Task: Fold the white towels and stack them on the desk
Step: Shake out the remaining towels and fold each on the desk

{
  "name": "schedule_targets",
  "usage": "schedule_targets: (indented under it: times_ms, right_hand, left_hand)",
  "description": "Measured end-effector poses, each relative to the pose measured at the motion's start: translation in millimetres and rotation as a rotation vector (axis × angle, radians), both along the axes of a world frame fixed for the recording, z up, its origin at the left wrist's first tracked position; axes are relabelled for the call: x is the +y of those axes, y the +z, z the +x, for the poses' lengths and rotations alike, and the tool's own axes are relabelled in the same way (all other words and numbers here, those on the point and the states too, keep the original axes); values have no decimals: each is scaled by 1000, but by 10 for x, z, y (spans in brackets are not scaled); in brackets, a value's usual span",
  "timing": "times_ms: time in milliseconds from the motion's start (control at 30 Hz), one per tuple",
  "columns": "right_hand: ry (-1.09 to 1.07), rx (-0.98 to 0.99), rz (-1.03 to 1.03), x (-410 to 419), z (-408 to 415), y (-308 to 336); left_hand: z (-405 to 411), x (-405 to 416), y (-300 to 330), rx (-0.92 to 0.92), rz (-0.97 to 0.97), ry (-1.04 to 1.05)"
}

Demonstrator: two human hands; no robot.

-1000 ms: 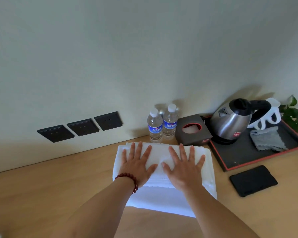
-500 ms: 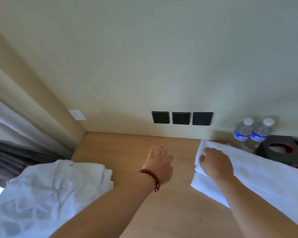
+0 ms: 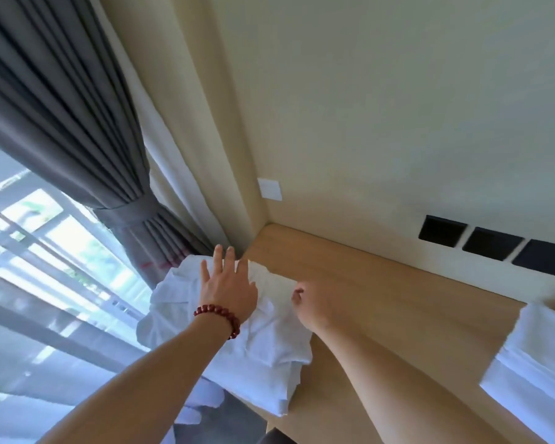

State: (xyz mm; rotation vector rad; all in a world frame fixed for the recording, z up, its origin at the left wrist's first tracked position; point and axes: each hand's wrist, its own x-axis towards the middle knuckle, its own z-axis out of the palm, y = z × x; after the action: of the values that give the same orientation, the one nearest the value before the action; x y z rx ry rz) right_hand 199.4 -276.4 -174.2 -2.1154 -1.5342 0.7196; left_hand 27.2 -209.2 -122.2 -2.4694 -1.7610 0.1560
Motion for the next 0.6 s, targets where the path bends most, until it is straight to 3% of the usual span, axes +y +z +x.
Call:
schedule_targets:
  times_ms: [167,300,433,600]
  right_hand:
    - [160,89,162,272,-857,212]
    - [360,-106,166,328,-1336,205]
    - [388,-315,180,314,-1530,142]
    - [421,-280,112,400,-1435,241]
  left_hand:
    - [-825,116,9,-35,-3,141]
    - [-1235,74,-59,-107,-117,185]
    - [-1388,9,-157,-105,-176,186]
    - [-1323,-37,-196,-154,-181,153]
